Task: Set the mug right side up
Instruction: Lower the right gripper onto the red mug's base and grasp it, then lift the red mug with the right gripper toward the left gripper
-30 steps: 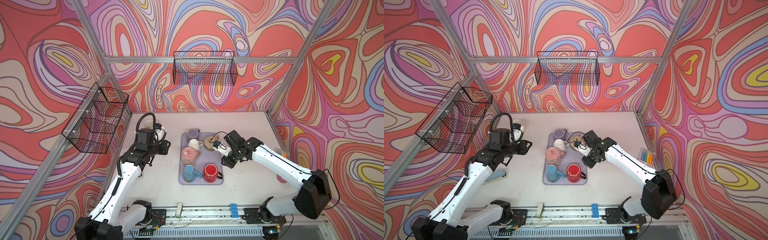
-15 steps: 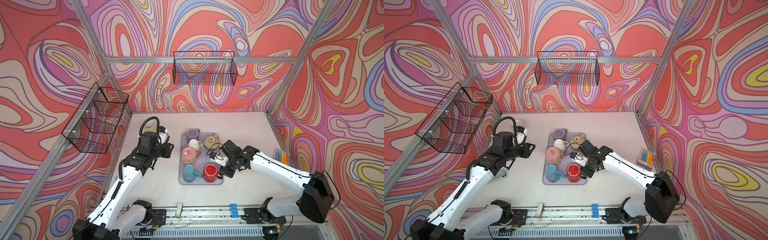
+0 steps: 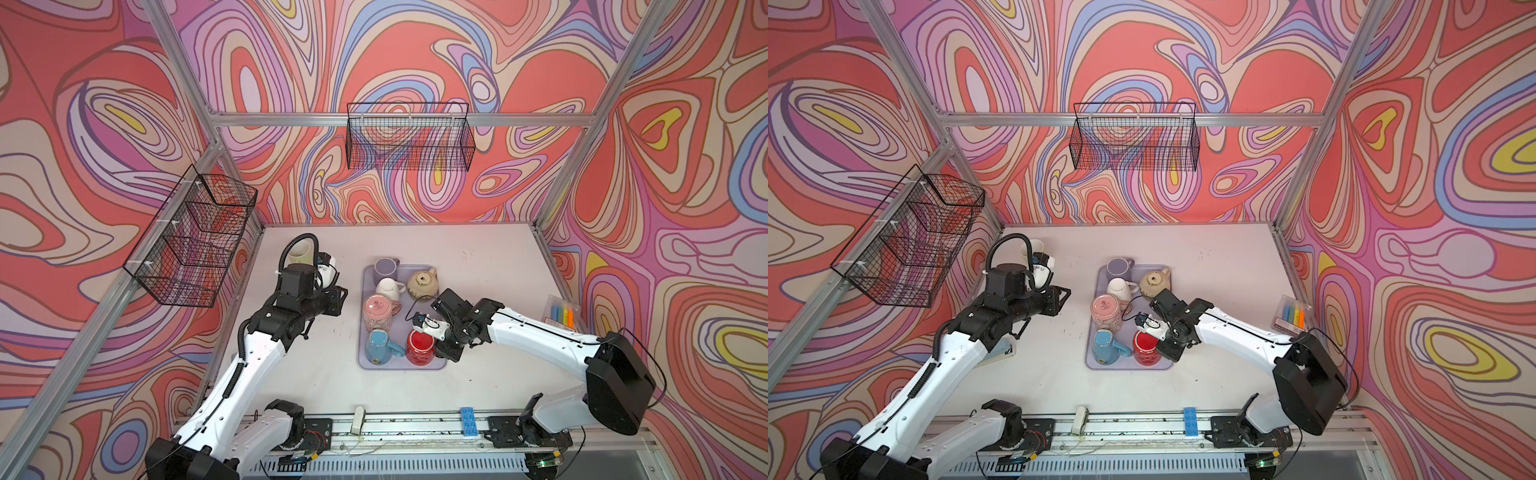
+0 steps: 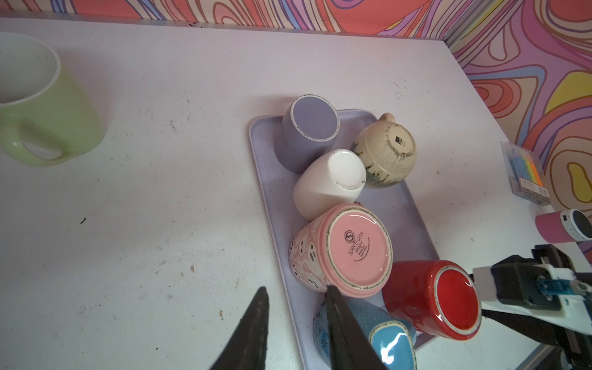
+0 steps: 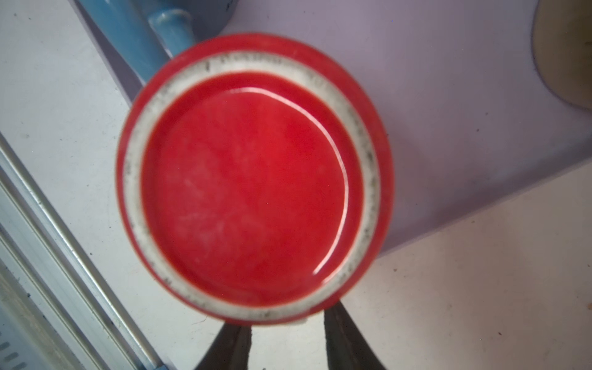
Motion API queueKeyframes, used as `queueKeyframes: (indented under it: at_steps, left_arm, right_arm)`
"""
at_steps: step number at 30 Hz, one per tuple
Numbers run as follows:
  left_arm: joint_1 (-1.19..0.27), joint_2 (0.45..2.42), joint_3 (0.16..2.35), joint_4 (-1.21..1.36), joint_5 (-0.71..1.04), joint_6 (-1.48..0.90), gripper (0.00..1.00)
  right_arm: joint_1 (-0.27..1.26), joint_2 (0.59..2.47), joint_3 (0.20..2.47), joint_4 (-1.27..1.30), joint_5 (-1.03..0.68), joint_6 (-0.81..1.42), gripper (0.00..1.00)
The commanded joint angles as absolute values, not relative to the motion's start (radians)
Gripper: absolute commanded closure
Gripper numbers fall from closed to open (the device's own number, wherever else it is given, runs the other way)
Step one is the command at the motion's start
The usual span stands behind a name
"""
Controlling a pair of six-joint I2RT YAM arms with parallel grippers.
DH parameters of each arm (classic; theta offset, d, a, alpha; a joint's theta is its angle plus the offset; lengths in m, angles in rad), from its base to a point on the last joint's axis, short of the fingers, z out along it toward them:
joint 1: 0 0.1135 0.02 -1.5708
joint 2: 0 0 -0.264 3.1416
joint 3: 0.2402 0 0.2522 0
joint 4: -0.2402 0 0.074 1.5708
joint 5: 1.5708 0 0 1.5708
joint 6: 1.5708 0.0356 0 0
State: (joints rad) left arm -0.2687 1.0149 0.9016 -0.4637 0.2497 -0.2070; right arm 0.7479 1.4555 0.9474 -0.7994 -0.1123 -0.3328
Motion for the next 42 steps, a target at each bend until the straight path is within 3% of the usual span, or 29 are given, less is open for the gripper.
queueKeyframes:
  at_steps: [1,9,18,42]
  left_arm:
    - [-0.272,1.016,0.890,-0.443,0.244,-0.213,0.66]
    - [-0.271,1.017,0.887,-0.440,0.242,-0.213,0.67]
    - [-0.271,1.018,0.887,-0.444,0.238,-0.216,0.67]
    - [-0.270,1.014,0.886,-0.437,0.239,-0.216,0.67]
  right_arm:
    - [0.754,1.473,0.934,-0.760,-0.122,-0.346,0.64]
    - [0.756,1.482,0.928,-0.744,-0.126,-0.354,0.72]
    - [0.756,1.469,0.926,-0.734,-0.138,-0.351,0.91]
    - [0.755,1.348,0.934,-0.663,-0.130,-0.274,0.93]
